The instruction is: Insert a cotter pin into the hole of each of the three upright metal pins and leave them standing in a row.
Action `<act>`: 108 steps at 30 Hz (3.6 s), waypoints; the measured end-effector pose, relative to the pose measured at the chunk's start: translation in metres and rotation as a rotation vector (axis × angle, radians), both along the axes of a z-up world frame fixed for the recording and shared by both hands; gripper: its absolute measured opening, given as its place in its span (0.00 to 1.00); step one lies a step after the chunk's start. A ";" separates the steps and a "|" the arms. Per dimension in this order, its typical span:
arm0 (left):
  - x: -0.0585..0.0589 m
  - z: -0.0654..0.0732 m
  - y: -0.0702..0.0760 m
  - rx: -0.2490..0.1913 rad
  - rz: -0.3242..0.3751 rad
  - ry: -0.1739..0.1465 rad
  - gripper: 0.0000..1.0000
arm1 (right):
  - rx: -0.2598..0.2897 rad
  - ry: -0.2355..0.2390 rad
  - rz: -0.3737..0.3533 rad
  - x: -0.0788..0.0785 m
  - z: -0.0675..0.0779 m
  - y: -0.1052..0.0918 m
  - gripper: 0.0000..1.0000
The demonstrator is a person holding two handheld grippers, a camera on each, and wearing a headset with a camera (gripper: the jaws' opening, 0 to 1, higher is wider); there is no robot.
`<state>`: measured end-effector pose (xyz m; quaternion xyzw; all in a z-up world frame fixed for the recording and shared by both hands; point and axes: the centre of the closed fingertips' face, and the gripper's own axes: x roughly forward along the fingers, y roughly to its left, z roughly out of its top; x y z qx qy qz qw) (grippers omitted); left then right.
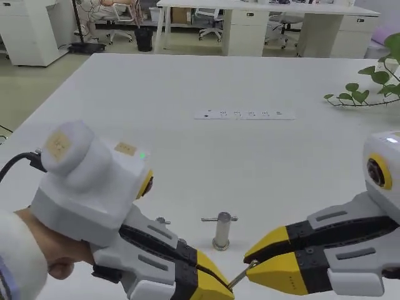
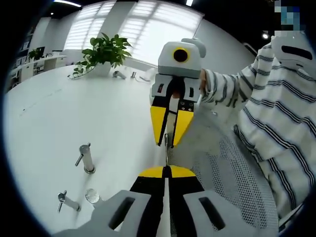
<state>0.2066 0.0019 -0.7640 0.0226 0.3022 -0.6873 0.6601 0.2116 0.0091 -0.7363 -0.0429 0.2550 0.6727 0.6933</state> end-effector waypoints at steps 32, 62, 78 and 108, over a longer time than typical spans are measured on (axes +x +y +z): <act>0.000 -0.005 0.003 0.011 -0.010 -0.027 0.01 | -0.052 -0.006 0.037 -0.007 -0.012 -0.002 0.04; 0.069 -0.036 0.065 0.007 0.415 -0.225 0.27 | 0.121 -0.066 -0.211 0.044 -0.027 0.002 0.04; 0.074 -0.064 0.058 0.046 0.421 -0.169 0.24 | 0.151 -0.023 -0.252 0.059 -0.044 0.018 0.04; 0.081 -0.071 0.059 0.061 0.430 -0.186 0.13 | 0.172 0.025 -0.262 0.066 -0.057 0.027 0.04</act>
